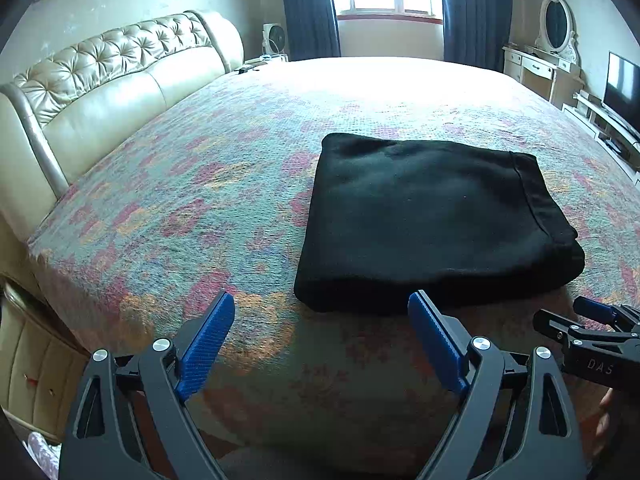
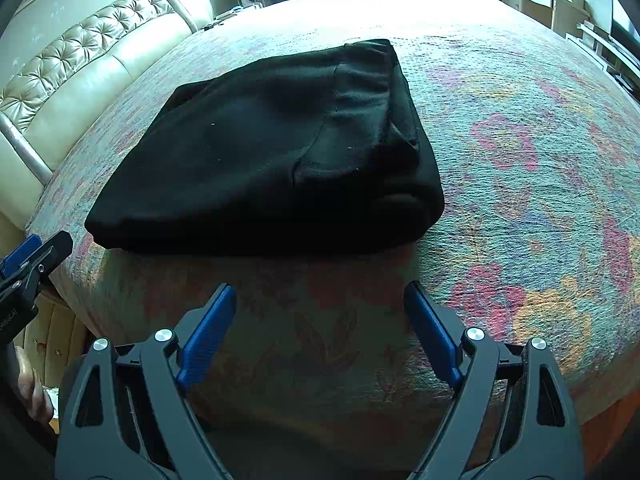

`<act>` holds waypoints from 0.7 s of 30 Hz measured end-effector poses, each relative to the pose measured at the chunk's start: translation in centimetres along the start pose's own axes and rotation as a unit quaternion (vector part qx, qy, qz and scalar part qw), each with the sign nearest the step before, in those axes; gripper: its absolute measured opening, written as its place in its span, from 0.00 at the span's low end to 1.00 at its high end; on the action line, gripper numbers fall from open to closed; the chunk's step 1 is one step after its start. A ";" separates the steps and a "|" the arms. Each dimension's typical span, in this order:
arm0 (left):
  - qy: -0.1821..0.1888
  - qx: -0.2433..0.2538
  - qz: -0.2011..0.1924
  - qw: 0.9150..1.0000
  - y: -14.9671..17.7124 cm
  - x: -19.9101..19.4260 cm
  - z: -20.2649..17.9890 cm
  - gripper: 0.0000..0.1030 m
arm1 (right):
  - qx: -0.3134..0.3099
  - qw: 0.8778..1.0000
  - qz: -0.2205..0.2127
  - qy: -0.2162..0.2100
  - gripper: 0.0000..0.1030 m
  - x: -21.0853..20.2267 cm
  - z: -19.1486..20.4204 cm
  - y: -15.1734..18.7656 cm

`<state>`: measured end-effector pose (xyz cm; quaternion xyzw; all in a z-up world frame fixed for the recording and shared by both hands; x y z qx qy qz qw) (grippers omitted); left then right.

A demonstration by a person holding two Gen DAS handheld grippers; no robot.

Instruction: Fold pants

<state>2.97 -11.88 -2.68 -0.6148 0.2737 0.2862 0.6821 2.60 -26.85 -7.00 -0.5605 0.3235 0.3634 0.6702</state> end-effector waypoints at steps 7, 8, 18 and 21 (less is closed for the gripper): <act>0.027 -0.003 0.031 0.999 0.3 0.4 -0.8 0.85 | 0.000 1.000 0.003 -0.001 0.83 0.2 0.2 0.1; 0.030 -0.005 0.037 0.999 0.3 0.5 -0.9 0.85 | 0.001 1.000 0.004 -0.001 0.83 0.2 0.2 0.2; 0.067 0.051 -0.005 0.996 -2.6 0.1 -1.2 0.85 | 0.028 0.999 0.004 -0.021 0.83 -1.0 -0.9 -0.4; 0.038 0.035 -0.010 0.999 -5.5 2.6 2.3 0.85 | 0.043 0.998 -0.026 -0.034 0.83 -2.6 -2.3 -3.2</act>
Point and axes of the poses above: each gripper's, at about its wrist camera, not at the fingertips, and x roughly the way its jaws point, z to its left, y to its underside, the point moved 3 cm from there along x, roughly the way its jaws point, and after that the axes turned 3 degrees about -x, right-handed, at the moved point
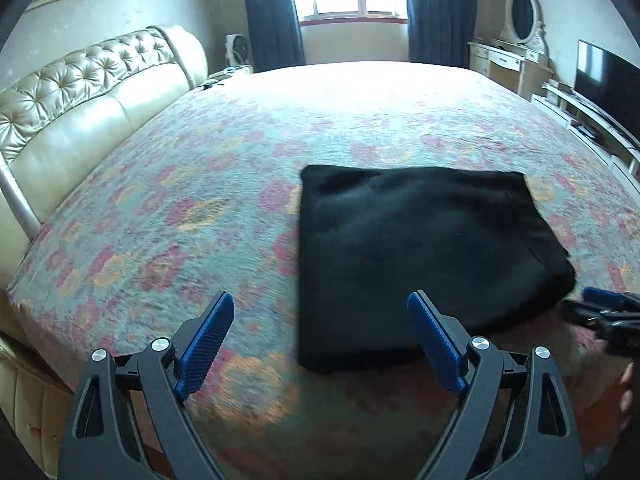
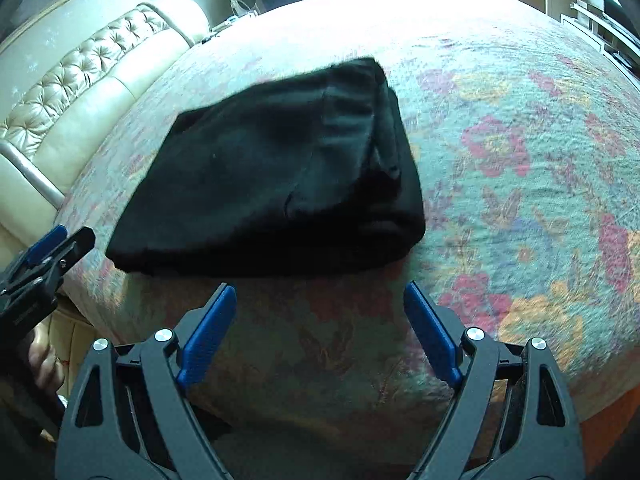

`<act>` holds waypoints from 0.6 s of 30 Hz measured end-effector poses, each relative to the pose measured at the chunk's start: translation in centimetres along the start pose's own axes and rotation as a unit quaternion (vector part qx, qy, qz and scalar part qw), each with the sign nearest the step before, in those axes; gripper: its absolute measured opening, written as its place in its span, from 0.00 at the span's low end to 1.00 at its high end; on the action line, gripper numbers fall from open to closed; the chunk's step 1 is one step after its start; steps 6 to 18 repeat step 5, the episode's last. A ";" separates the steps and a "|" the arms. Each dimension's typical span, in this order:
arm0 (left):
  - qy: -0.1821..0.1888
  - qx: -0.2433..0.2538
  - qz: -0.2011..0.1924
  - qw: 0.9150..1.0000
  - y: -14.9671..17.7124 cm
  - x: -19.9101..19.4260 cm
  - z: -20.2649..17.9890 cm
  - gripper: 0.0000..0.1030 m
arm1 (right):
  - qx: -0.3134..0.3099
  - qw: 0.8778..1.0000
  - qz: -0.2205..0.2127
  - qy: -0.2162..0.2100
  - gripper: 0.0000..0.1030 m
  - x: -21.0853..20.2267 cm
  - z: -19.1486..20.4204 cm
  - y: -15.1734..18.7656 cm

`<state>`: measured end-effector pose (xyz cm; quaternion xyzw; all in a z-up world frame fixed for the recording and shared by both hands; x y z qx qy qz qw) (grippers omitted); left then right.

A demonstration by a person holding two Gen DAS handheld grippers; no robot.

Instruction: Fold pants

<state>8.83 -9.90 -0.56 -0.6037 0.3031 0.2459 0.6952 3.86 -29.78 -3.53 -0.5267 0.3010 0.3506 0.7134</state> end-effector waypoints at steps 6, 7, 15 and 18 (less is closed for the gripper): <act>-0.068 -0.040 0.029 0.996 -3.1 8.9 8.4 0.85 | 0.020 0.999 -0.039 0.018 0.90 1.7 -4.2 -7.5; -0.068 -0.040 0.029 0.996 -3.1 8.9 8.4 0.85 | 0.020 0.999 -0.039 0.018 0.90 1.7 -4.2 -7.5; -0.068 -0.040 0.029 0.996 -3.1 8.9 8.4 0.85 | 0.020 0.999 -0.039 0.018 0.90 1.7 -4.2 -7.5; -0.068 -0.040 0.029 0.996 -3.1 8.9 8.4 0.85 | 0.020 0.999 -0.039 0.018 0.90 1.7 -4.2 -7.5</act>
Point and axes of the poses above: each gripper's, at about its wrist camera, not at the fingertips, and x roughly the way its jaws point, z to its left, y to its underside, the point moved 3 cm from there along x, roughly the way its jaws point, and after that the axes turned 3 degrees about -x, right-handed, at the moved point
